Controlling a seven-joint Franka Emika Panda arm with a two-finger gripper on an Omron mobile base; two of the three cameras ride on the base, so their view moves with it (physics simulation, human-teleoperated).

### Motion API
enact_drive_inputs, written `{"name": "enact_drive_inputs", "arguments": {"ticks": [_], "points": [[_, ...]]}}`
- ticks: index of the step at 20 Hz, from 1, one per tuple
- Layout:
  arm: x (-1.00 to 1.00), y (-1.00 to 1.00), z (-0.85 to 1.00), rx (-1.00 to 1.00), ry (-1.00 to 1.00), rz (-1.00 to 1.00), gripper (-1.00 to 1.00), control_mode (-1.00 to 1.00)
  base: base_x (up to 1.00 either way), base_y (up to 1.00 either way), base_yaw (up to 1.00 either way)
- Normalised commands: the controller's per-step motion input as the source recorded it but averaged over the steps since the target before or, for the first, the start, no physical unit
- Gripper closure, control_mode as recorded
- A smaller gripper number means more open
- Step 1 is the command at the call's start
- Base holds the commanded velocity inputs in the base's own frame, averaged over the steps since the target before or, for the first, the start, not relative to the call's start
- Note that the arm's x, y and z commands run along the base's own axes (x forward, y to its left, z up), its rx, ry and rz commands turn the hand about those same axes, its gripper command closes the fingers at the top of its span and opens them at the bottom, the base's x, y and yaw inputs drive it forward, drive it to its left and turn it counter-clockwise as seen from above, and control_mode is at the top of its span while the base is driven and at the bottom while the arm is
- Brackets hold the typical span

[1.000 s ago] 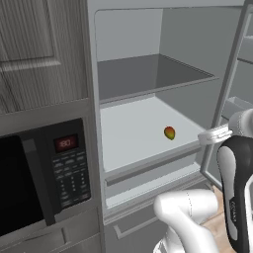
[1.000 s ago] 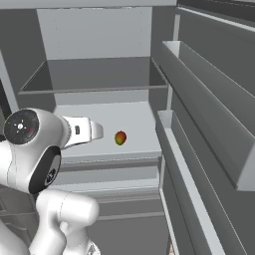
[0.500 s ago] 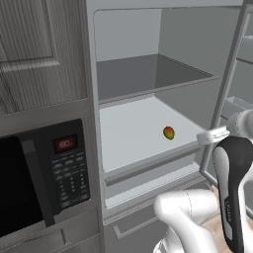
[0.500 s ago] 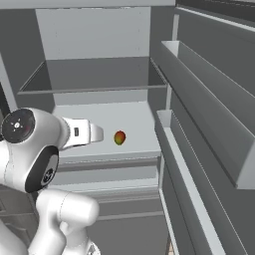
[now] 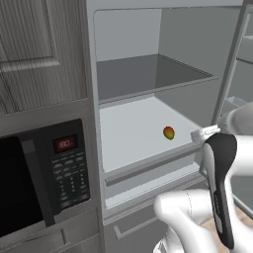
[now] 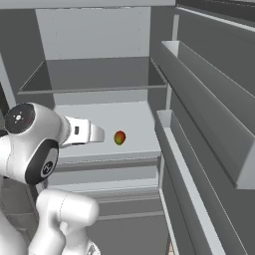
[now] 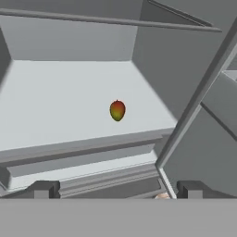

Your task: Retrieve the tangerine and mango from the fridge and place them into the bowl on the dining table.

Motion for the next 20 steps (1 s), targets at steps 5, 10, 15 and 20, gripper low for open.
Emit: {"name": "enact_drive_inputs", "arguments": {"ticks": [5,10,15,20], "points": [[0.12,0.00,-0.55,0.06,-0.02,-0.02,-1.00,-1.00,0.00,0.00,0.00],[0.12,0.00,-0.37,0.07,-0.02,-0.03,-1.00,-1.00,0.00,0.00,0.00],[0.22,0.00,-0.21,0.04,0.01,-0.11,-1.00,-1.00,0.00,0.00,0.00],[0.22,0.00,-0.33,0.01,0.00,-0.13,-1.00,-1.00,0.00,0.00,0.00]]}}
